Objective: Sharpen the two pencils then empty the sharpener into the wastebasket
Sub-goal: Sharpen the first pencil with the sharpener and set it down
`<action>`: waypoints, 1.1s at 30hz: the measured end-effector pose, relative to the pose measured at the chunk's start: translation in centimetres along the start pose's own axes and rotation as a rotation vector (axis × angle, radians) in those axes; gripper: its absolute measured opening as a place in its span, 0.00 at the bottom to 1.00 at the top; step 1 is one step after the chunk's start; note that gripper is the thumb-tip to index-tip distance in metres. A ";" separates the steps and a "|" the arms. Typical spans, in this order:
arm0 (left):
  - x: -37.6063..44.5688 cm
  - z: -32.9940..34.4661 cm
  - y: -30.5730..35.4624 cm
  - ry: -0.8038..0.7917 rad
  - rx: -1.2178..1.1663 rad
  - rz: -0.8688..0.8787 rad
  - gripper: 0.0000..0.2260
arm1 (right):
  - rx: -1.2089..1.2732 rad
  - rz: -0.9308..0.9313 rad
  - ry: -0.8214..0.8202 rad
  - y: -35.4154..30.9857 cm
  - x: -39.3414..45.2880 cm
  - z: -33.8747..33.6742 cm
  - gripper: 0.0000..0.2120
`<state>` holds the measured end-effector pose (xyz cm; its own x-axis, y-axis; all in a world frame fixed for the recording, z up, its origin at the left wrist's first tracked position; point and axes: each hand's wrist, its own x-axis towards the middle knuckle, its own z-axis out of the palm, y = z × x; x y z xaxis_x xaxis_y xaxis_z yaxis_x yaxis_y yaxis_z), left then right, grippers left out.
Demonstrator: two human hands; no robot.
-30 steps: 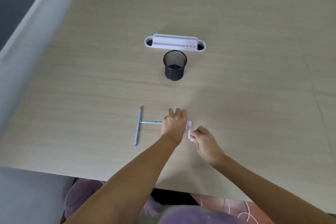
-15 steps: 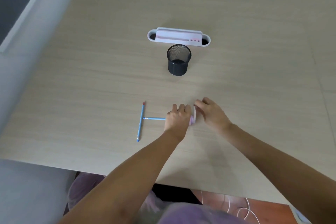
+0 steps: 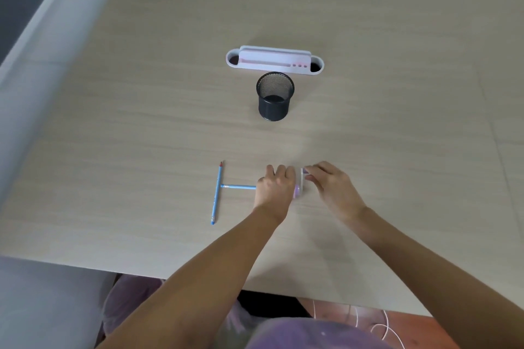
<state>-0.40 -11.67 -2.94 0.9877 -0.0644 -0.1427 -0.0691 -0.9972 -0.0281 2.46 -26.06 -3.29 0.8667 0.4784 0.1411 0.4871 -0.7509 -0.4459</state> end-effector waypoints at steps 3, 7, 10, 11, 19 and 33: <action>-0.1 -0.1 0.0 -0.018 0.003 0.005 0.21 | -0.066 -0.019 -0.126 0.2 0.7 -0.2 0.08; 0.1 0.2 0.1 -0.045 -0.006 -0.012 0.20 | -0.139 -0.027 -0.195 0.1 2.1 -0.4 0.10; 0.1 0.5 0.3 -0.035 -0.018 -0.016 0.20 | -0.218 0.013 -0.367 0.2 1.6 1.8 0.06; 0.1 0.4 0.3 -0.038 -0.009 -0.023 0.21 | -0.212 0.058 -0.443 0.0 0.4 2.4 0.09; 0.1 -0.1 0.1 -0.046 -0.004 -0.018 0.23 | 0.135 0.191 -0.379 -2.1 -4.7 0.2 0.09; 0.3 0.0 0.4 0.011 -0.039 -0.009 0.16 | -0.256 0.226 -0.574 0.5 0.8 2.9 0.12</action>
<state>-0.17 -12.13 -3.01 0.9897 -0.0558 -0.1320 -0.0551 -0.9984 0.0093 3.06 -24.72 -5.97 0.7904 0.4095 -0.4556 0.3712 -0.9118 -0.1756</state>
